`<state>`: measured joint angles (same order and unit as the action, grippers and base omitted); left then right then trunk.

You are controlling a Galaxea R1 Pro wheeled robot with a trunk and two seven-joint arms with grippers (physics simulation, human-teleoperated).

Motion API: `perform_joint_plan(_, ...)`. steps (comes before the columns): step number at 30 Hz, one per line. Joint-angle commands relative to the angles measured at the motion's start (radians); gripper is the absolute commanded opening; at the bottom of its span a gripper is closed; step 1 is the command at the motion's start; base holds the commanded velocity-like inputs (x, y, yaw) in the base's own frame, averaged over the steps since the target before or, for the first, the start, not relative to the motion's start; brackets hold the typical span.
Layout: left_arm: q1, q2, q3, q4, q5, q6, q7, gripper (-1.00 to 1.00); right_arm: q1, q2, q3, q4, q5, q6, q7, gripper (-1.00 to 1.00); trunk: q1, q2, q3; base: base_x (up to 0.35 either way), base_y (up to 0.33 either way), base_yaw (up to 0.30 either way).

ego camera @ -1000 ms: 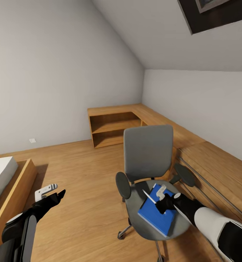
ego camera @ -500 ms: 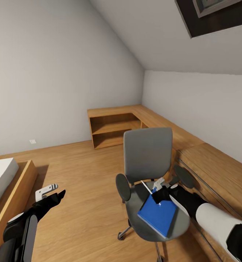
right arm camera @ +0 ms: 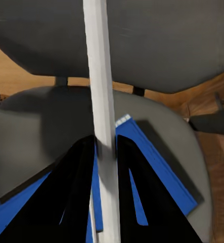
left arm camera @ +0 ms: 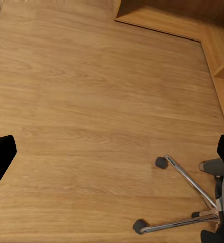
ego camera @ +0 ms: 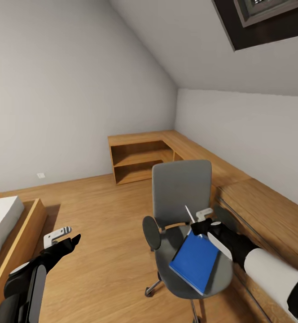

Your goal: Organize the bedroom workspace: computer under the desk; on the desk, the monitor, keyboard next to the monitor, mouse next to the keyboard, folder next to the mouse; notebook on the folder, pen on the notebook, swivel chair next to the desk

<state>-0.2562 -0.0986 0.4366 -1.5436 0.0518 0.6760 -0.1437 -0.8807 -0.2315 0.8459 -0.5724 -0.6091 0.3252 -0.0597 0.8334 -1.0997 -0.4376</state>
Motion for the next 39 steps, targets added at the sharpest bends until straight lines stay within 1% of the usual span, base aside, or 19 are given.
perform_joint_plan(1,-0.001,-0.001,0.003,-0.001,0.005,0.007,-0.004,1.0,0.002,-0.012,0.007,-0.024,-0.022,0.003,-0.015,-1.0,-0.004,0.006,0.002,0.0,0.0,0.0)
perform_joint_plan(2,-0.001,-0.002,0.003,-0.001,0.005,0.006,-0.004,1.0,0.006,-0.024,0.007,-0.047,-0.035,0.003,-0.023,-1.0,-0.008,0.013,0.005,0.0,0.0,0.0)
perform_joint_plan(3,-0.001,-0.002,0.002,-0.001,0.005,0.006,-0.004,1.0,0.017,-0.05,0.007,-0.1,-0.063,0.003,-0.035,-1.0,-0.012,0.02,0.008,0.0,0.0,0.0)
perform_joint_plan(7,-0.001,-0.002,0.002,-0.001,0.006,0.006,-0.004,1.0,0.054,-0.105,0.006,-0.224,-0.128,0.003,-0.056,-1.0,-0.027,0.048,0.021,0.0,0.0,0.0)
perform_joint_plan(9,-0.001,-0.002,0.003,-0.002,0.006,0.006,-0.004,1.0,0.075,-0.134,0.006,-0.291,-0.162,0.003,-0.081,-1.0,-0.035,0.062,0.027,0.0,0.0,0.0)
perform_joint_plan(10,-0.001,-0.002,0.003,-0.003,0.006,0.005,-0.004,1.0,0.086,-0.147,0.006,-0.324,-0.177,0.003,-0.099,-1.0,-0.038,0.069,0.03,0.0,0.0,0.0)
perform_joint_plan(11,-0.001,-0.003,0.003,-0.004,0.006,0.005,-0.004,1.0,0.106,-0.168,0.007,-0.39,-0.204,0.003,-0.148,-1.0,-0.042,0.076,0.033,0.0,0.0,0.0)
perform_joint_plan(14,-0.001,-0.003,0.003,-0.004,0.006,0.004,-0.004,1.0,0.135,-0.19,0.006,-0.487,-0.231,0.003,-0.245,-1.0,-0.054,0.097,0.043,0.0,0.0,0.0)
perform_joint_plan(16,-0.001,-0.003,0.004,-0.005,0.006,0.003,-0.005,1.0,0.154,-0.198,0.006,-0.551,-0.241,0.002,-0.321,-1.0,-0.061,0.111,0.049,0.0,0.0,0.0)
perform_joint_plan(17,-0.001,-0.003,0.004,-0.006,0.006,0.003,-0.005,1.0,0.174,-0.204,0.006,-0.614,-0.248,0.001,-0.402,-1.0,-0.065,0.118,0.052,0.0,0.0,0.0)
perform_joint_plan(20,-0.001,-0.003,0.004,-0.006,0.006,0.002,-0.004,1.0,0.206,-0.208,0.006,-0.705,-0.253,-0.001,-0.524,-1.0,-0.077,0.139,0.062,0.0,0.0,0.0)
perform_joint_plan(21,-0.001,-0.003,0.004,-0.006,0.006,0.0,-0.004,1.0,0.228,-0.21,0.006,-0.761,-0.255,-0.004,-0.602,-1.0,-0.081,0.146,0.065,0.0,0.0,0.0)
perform_joint_plan(25,-0.001,-0.003,0.004,-0.007,0.006,-0.006,-0.004,1.0,0.263,-0.212,0.007,-0.849,-0.258,-0.008,-0.725,-1.0,-0.096,0.174,0.077,0.0,0.0,0.0)
perform_joint_plan(29,-0.001,-0.004,0.004,-0.011,0.006,-0.02,-0.004,1.0,0.283,-0.212,0.007,-0.912,-0.266,-0.01,-0.812,-1.0,-0.111,0.202,0.09,0.0,0.0,0.0)
perform_joint_plan(31,-0.001,-0.011,0.004,-0.015,0.006,-0.048,-0.002,1.0,0.288,-0.212,0.006,-0.931,-0.286,-0.015,-0.842,-1.0,-0.119,0.216,0.096,0.0,0.0,0.0)
perform_joint_plan(32,-0.001,-0.02,0.004,-0.016,0.006,-0.071,0.007,1.0,0.29,-0.212,0.004,-0.938,-0.307,-0.024,-0.854,-1.0,-0.123,0.223,0.099,0.0,0.0,0.0)
perform_joint_plan(34,-0.001,-0.028,0.004,-0.017,-0.001,-0.084,0.023,1.0,0.291,-0.212,-0.001,-0.941,-0.321,-0.04,-0.86,-1.0,-0.13,0.237,0.105,0.0,0.0,0.0)
perform_joint_plan(39,-0.001,-0.037,0.002,-0.018,-0.031,-0.093,0.06,1.0,0.291,-0.212,-0.017,-0.944,-0.333,-0.075,-0.872,-1.0,-0.15,0.272,0.121,0.0,0.0,0.0)
